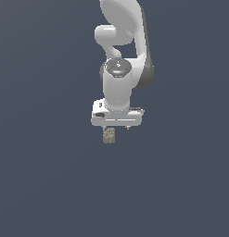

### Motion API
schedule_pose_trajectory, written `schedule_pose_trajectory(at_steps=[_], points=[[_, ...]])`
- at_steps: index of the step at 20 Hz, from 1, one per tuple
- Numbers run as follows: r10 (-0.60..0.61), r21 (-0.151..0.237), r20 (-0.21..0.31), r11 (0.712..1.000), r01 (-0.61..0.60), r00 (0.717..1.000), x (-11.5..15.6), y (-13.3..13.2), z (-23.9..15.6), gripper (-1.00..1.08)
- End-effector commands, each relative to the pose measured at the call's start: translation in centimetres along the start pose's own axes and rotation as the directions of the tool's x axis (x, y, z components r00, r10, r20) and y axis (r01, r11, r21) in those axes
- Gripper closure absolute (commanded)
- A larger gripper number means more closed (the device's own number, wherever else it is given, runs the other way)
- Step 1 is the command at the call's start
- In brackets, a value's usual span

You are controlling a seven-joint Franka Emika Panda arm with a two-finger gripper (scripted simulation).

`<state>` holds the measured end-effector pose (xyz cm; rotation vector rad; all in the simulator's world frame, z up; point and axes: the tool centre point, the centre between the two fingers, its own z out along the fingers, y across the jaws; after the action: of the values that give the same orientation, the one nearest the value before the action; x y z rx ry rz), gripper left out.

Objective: Pick up the object and move it to a goal position.

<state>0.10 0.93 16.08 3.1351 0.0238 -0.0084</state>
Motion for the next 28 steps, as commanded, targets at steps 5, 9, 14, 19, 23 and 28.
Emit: schedule_pose_trajectory(at_steps=[5,9,14,19,23,28], points=[[0.019,-0.003,-0.007,1.000,-0.019,1.000,0.0,1.0,-0.2,-0.92],[0.061,-0.009,-0.023,0.998,-0.061,0.998,0.1,3.0,-0.9,-0.92],[0.068,-0.010,-0.026,0.998,-0.069,0.997,0.2,3.2,-1.1,-0.92],[0.048,-0.008,-0.022,0.999,-0.049,0.999,-0.3,3.3,0.1,-0.92],[0.016,-0.003,-0.016,1.000,-0.016,1.000,-1.2,3.4,2.0,-0.92],[-0.026,0.003,-0.009,1.000,0.026,1.000,-2.5,3.5,4.5,-0.92]])
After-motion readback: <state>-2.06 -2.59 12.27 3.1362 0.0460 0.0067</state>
